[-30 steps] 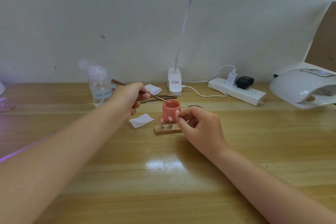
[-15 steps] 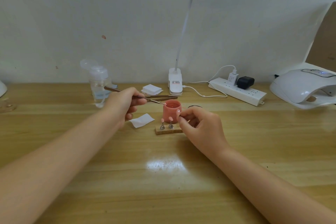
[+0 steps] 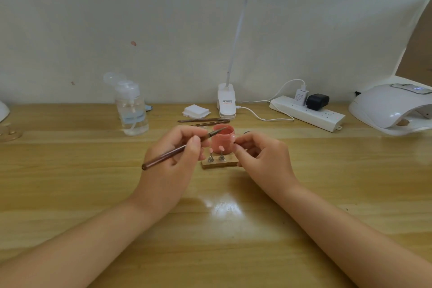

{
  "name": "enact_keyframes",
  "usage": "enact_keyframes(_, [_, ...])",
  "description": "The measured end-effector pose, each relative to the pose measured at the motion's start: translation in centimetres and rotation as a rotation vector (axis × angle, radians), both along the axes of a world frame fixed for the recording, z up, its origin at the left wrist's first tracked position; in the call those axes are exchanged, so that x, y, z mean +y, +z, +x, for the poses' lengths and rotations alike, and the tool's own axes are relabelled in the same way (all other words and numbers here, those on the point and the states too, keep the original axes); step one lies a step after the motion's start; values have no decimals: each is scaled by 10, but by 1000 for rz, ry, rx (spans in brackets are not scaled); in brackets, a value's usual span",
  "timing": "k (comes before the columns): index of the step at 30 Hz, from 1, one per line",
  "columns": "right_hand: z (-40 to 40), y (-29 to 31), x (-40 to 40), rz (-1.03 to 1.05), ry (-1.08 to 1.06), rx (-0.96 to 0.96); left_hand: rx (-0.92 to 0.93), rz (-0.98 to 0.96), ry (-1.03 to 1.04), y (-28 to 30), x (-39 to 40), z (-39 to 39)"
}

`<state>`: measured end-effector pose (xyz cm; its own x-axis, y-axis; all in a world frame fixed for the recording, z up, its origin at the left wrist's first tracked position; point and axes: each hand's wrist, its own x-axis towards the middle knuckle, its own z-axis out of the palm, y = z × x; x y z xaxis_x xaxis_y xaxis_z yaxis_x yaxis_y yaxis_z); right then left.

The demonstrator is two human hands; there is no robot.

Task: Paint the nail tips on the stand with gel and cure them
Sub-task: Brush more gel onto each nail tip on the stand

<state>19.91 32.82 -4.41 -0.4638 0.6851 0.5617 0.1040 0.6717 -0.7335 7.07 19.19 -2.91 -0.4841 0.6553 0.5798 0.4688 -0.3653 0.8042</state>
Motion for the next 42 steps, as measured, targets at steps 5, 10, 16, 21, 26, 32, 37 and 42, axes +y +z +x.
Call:
enact_keyframes(5, [1,0,0,30,8,1,180,-12,-24,0,-3,8])
enact_keyframes(10, [1,1,-1,26,12,5,170,-29,-29,-3,-5,6])
enact_keyframes(16, [1,0,0,29,11,-1,155,8,-25,-1,-4,7])
enact_keyframes(21, [1,0,-1,37,14,4,147,-18,-28,-4,-3,6])
enact_keyframes(26, [0,0,-1,12,18,17,123,15,-53,-3,-4,6])
enact_keyframes(32, [1,0,-2,-1,17,25,149,-22,-82,-5,-4,7])
enact_keyframes(37, [2,1,-2,-13,-2,19,139,26,-28,-2,-4,8])
enact_keyframes(42, [1,1,-1,-28,-7,32,120,-11,-96,-6,-4,8])
